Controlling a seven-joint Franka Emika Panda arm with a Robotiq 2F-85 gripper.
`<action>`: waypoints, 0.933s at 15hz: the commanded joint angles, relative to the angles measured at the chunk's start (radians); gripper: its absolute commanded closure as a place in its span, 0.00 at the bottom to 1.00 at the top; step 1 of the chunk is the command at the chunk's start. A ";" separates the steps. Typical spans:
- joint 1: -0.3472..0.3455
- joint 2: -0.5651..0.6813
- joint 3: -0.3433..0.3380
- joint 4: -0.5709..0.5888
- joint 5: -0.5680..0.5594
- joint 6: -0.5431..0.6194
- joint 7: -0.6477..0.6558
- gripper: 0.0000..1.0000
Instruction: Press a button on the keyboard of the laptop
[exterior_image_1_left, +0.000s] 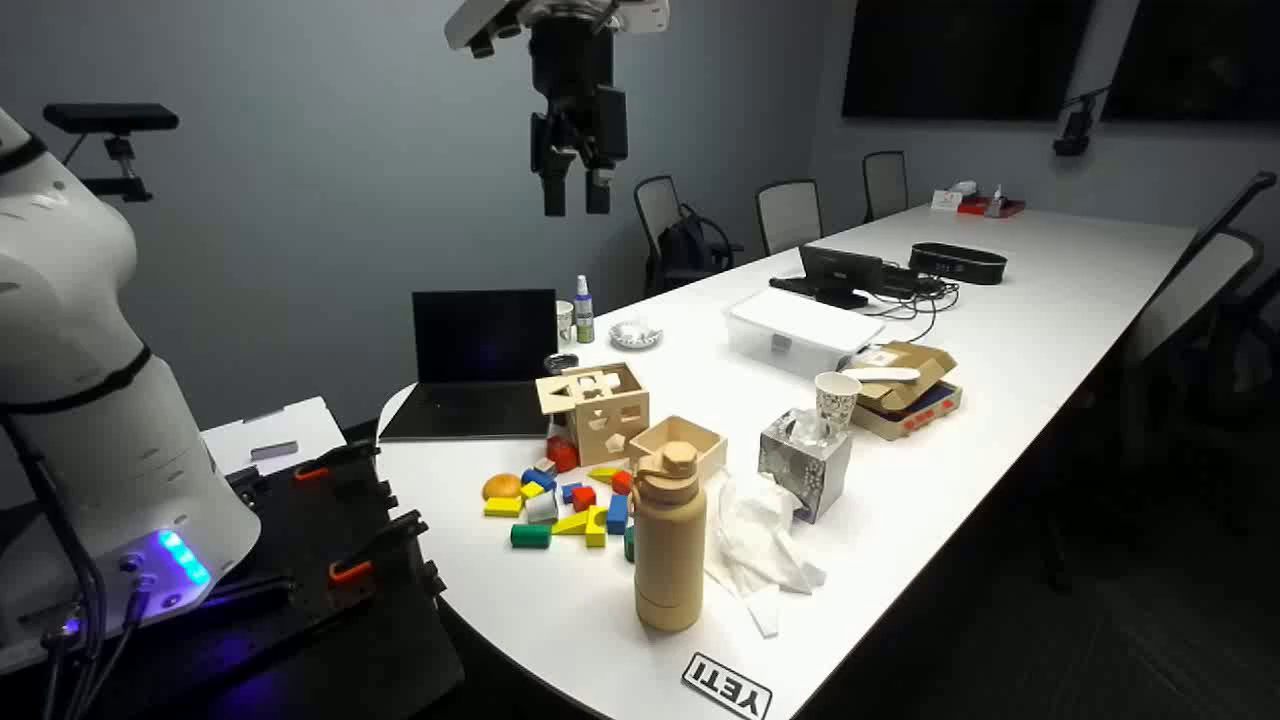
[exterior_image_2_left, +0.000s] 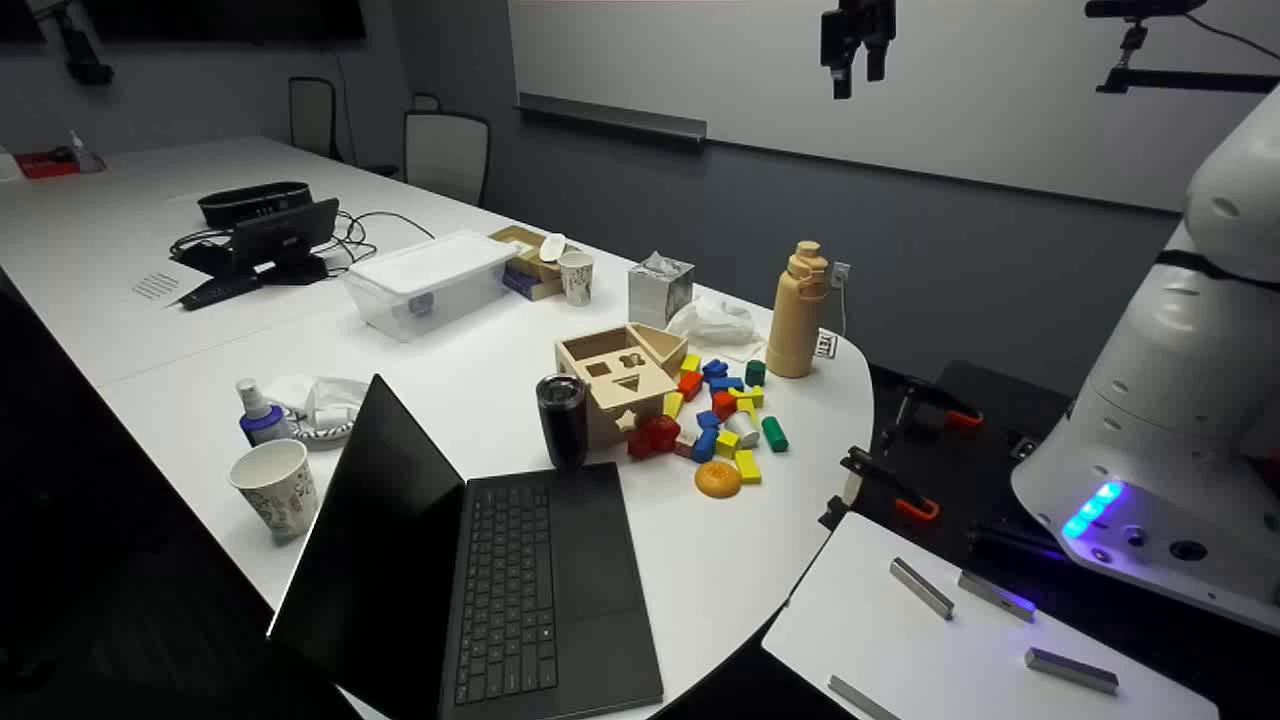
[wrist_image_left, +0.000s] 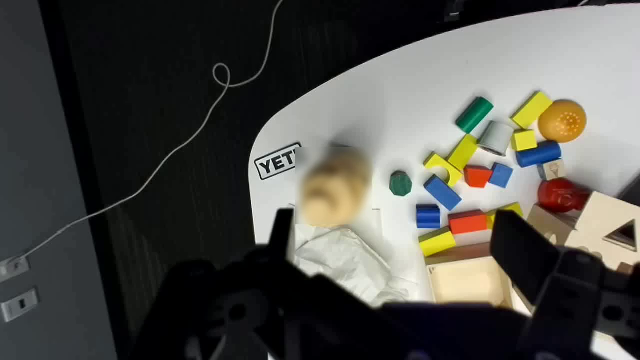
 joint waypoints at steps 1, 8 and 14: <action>0.007 0.000 -0.006 0.002 -0.001 -0.003 0.001 0.00; 0.007 0.000 -0.006 0.002 -0.001 -0.003 0.001 0.00; 0.097 0.053 0.083 -0.077 0.082 0.141 0.099 0.00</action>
